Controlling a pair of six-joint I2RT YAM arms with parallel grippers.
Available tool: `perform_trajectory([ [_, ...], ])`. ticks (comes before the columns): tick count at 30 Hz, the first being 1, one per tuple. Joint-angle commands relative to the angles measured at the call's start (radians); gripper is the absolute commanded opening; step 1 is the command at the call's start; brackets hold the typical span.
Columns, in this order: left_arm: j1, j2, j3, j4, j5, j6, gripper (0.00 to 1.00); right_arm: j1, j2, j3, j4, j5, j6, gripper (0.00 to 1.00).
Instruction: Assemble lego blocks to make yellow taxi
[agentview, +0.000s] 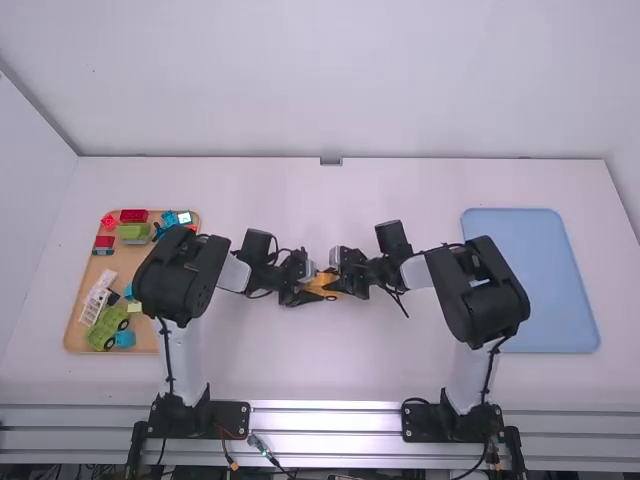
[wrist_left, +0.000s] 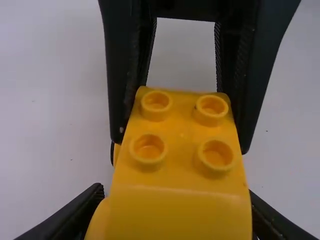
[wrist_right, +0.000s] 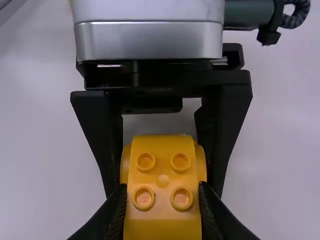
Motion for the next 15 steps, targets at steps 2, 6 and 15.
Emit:
perform_trajectory([
  [2, -0.005, 0.021, -0.005, 0.009, 0.043, -0.008, 0.60, 0.018, 0.045, -0.008, -0.030, 0.042, 0.050, 0.05],
  [6, -0.007, 0.021, -0.002, 0.007, 0.043, -0.008, 0.60, 0.030, 0.045, -0.008, -0.080, 0.101, 0.049, 0.05],
  [15, -0.006, 0.021, 0.034, -0.056, 0.045, -0.008, 0.60, 0.111, 0.045, -0.007, -0.093, 0.336, 0.102, 0.03],
])
